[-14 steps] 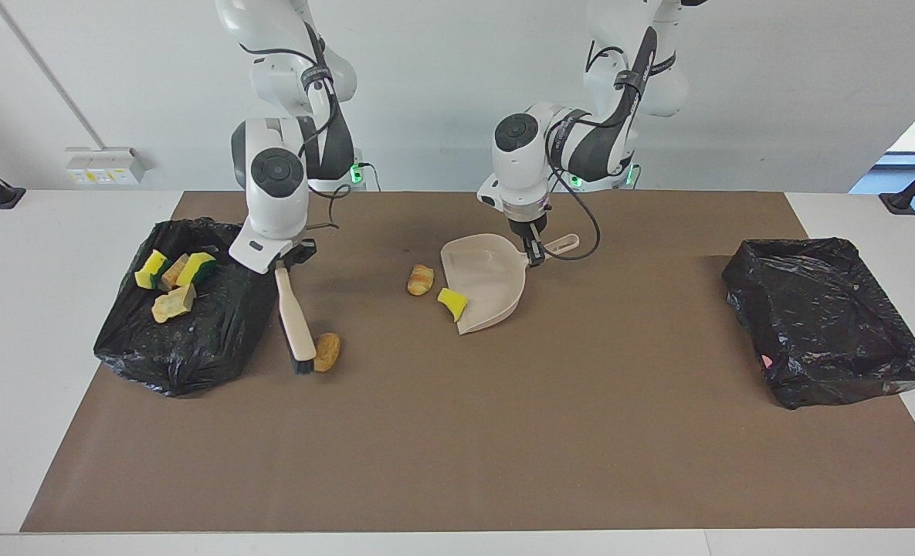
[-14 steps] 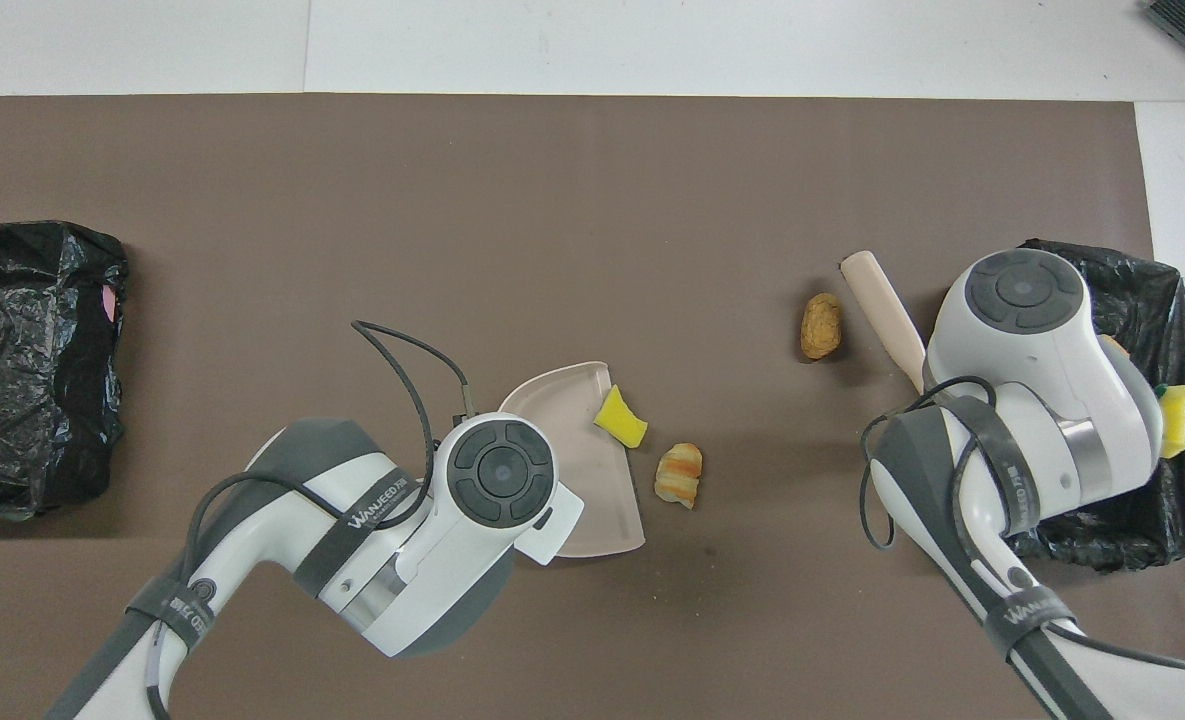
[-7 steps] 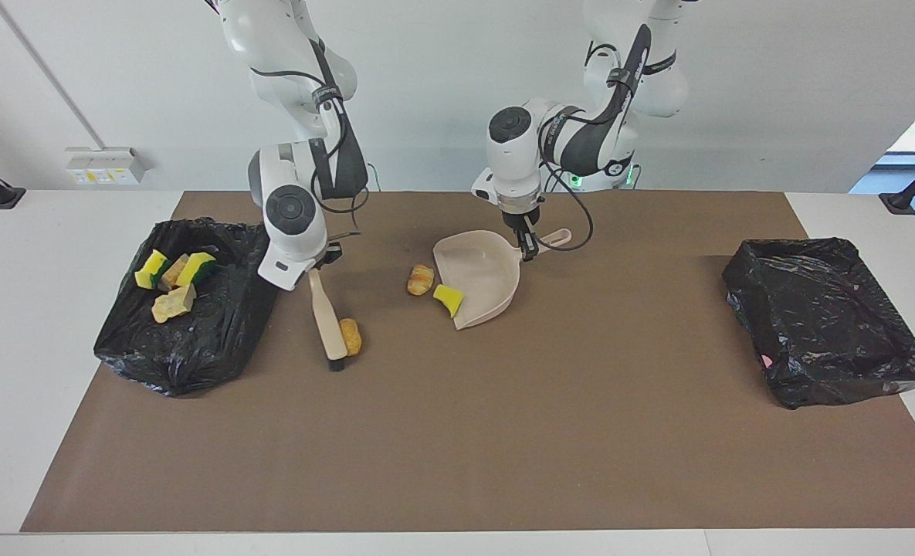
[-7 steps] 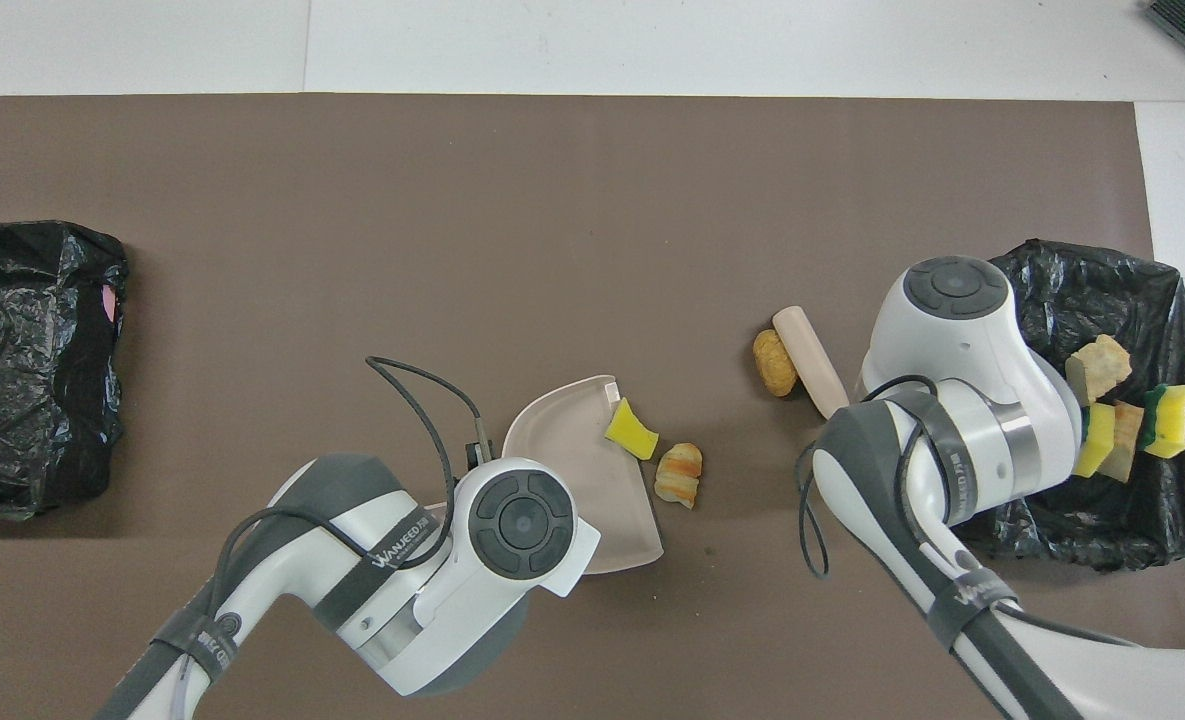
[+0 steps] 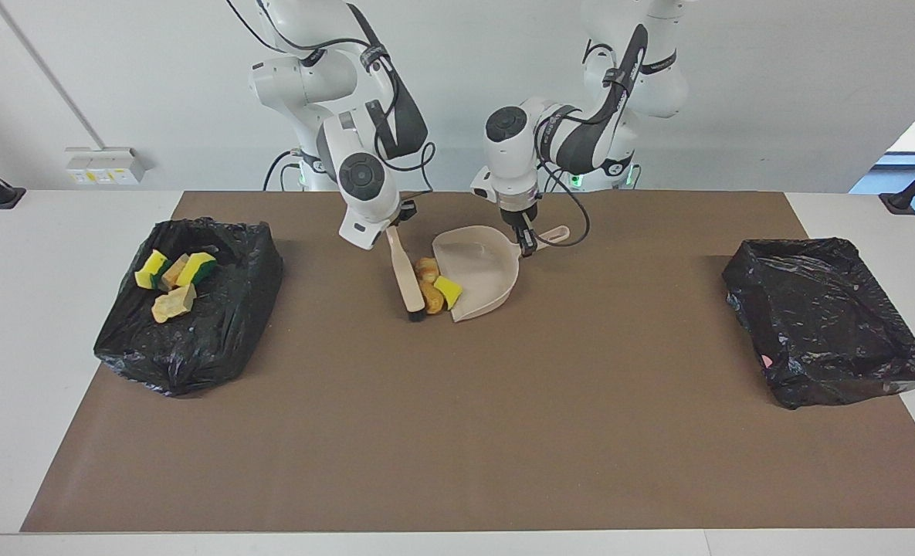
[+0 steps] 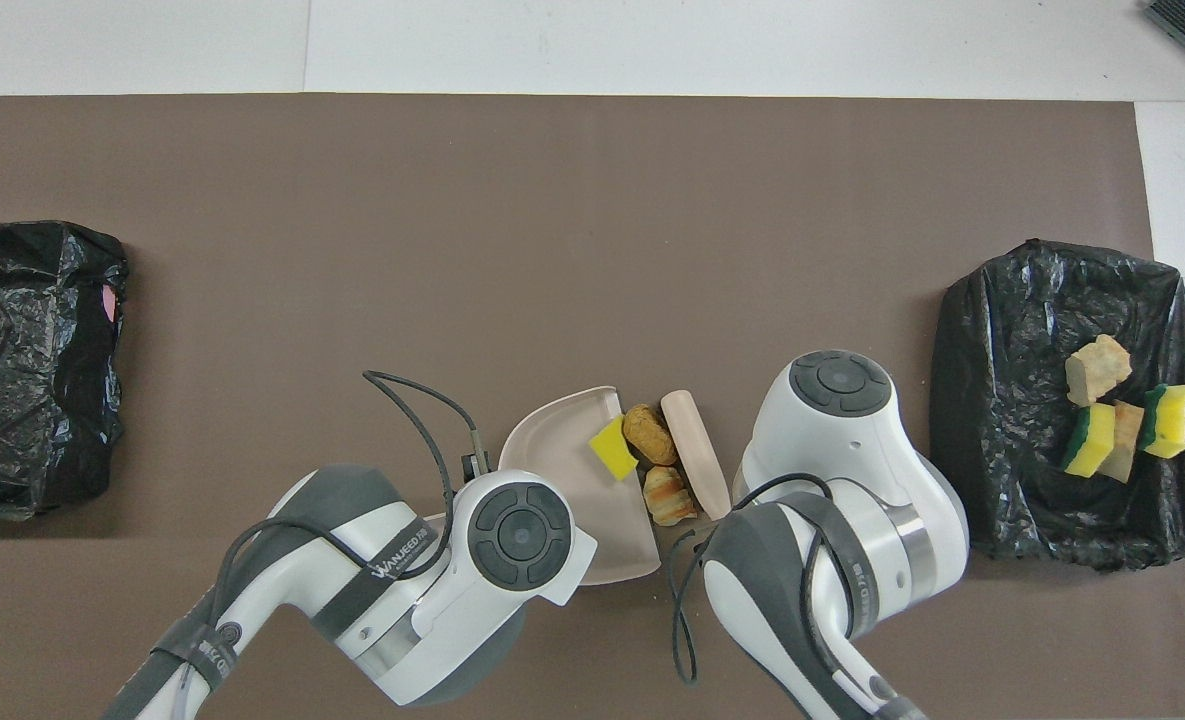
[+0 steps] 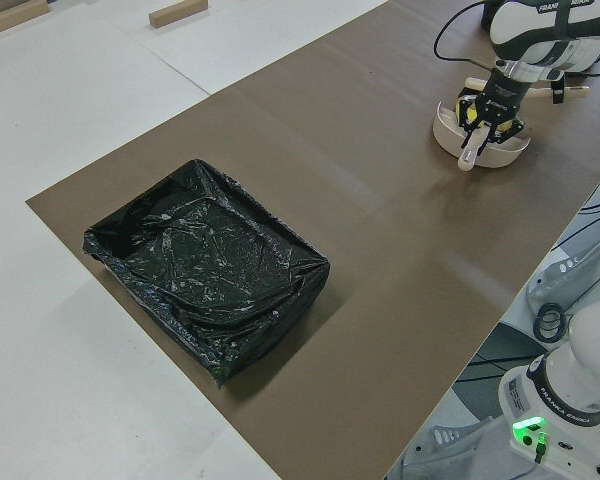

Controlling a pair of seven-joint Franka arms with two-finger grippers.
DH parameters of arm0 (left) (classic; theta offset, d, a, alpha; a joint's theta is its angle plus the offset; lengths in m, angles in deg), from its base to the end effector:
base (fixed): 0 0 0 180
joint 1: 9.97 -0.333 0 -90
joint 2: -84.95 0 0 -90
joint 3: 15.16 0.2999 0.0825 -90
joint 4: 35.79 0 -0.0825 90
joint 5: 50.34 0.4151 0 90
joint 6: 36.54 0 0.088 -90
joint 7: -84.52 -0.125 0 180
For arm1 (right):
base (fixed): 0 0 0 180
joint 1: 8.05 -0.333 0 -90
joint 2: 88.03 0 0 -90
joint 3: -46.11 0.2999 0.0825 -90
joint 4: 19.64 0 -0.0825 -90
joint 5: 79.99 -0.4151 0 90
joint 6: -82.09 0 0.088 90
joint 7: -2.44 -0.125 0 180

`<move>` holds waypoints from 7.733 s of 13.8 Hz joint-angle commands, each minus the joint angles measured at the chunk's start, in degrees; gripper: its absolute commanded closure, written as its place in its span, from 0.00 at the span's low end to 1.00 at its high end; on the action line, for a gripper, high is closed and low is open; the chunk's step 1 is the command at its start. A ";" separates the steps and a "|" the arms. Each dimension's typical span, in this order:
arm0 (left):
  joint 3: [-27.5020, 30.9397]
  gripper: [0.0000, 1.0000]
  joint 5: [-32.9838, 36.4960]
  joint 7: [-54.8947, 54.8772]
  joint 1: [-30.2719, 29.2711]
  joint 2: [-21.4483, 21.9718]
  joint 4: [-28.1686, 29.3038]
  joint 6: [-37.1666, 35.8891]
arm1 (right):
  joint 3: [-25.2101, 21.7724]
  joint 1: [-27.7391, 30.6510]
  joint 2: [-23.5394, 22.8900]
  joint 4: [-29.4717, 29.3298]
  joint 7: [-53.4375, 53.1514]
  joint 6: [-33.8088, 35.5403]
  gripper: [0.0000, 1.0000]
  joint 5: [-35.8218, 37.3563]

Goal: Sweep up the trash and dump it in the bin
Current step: 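Sweep the remaining pieces into the dustpan with the right gripper, then carry the loaded dustpan with the left gripper over the nearer-left trash bag, then tilt the dustpan with the left gripper to dump pieces into the bag, then bring the dustpan back with the left gripper while the right gripper releases the brush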

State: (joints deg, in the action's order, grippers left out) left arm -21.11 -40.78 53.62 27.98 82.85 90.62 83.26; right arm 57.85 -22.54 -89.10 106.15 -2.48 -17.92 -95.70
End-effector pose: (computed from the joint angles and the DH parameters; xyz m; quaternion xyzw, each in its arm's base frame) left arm 0.3952 -0.3655 0.2997 -0.7610 0.6408 0.0674 0.0752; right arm 0.4303 0.2447 0.3006 -0.9567 -0.1251 0.2556 0.0608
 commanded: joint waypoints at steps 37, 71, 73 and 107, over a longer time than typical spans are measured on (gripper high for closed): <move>0.33 1.00 -0.68 -7.76 -4.20 1.83 3.49 0.08 | -1.27 -2.74 16.09 11.14 -7.90 1.29 1.00 -45.21; 1.30 1.00 43.61 -60.42 -62.30 -4.49 -28.59 -1.05 | -0.22 -22.42 3.18 9.38 -33.07 -14.07 1.00 -2.13; 1.30 1.00 49.66 -60.16 -59.85 -4.41 -28.41 -4.47 | -0.31 -20.85 3.27 8.85 -28.66 -11.97 1.00 -2.39; 1.65 1.00 -4.46 54.50 -5.44 -40.76 -64.33 -24.71 | -12.15 -1.77 4.50 -23.13 -10.40 0.06 0.00 15.27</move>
State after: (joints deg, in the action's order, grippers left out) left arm -21.11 -44.41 101.55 19.29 50.91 36.20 59.02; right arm 49.43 -24.23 -84.12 87.03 -18.75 -21.50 -82.04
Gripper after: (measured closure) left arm 0.678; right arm 0.000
